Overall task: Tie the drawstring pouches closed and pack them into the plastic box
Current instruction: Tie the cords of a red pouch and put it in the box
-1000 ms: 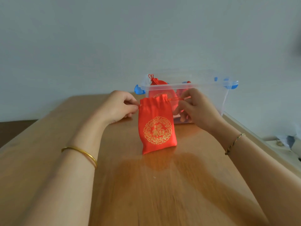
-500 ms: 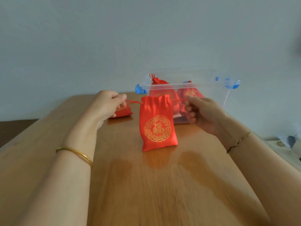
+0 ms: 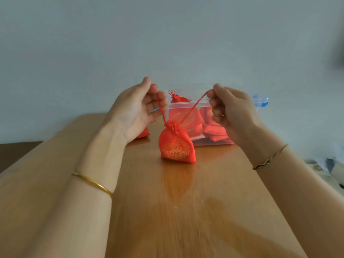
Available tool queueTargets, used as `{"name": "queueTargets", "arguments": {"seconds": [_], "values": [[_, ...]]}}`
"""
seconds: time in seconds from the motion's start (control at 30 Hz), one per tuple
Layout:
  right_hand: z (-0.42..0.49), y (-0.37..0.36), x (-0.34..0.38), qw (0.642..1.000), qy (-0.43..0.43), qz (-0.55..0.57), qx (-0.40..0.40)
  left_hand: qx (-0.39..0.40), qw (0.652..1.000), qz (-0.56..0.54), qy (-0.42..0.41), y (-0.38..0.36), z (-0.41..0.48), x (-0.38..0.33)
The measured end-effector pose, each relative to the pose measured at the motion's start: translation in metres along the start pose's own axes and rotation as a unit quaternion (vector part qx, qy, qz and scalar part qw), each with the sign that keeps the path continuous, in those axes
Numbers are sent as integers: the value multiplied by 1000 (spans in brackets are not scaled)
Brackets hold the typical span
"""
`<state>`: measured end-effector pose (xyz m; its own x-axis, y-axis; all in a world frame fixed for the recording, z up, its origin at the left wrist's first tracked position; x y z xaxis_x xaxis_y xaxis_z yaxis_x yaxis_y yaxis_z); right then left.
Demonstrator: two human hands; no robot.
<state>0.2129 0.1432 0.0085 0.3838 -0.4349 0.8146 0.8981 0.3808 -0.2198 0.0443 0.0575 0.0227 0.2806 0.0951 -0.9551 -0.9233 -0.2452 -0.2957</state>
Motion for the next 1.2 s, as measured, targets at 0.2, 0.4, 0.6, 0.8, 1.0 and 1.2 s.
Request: {"name": "queueTargets", "arguments": {"seconds": [0.2,0.4,0.6,0.8,1.0,1.2], "values": [[-1,-29,31,981,111,-126,95,11,979,198,-39,-21,-12,1],[-5,-38,28,972,132,-145,133,-16,960,271,-65,-23,-8,7],[2,-27,12,960,-10,-210,185,-14,971,234,-52,-18,-3,8],[-1,-30,3,967,-82,-94,222,0,980,193,-52,-15,-3,7],[3,-23,9,944,-146,-48,291,-29,992,119,-39,-11,0,9],[2,-22,5,940,-31,-214,265,9,980,187,-66,-13,-4,8]]}}
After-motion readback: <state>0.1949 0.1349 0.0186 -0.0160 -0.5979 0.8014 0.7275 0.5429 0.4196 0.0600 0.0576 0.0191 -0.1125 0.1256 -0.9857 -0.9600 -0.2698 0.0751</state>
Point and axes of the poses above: each hand's wrist, its own z-axis towards the middle knuckle, its own y-axis out of the back of the hand, x = y × z, the point moved 1 cm from there along z, towards the middle knuckle, and after that the axes turned 14 degrees about y, right-handed, at the moved point
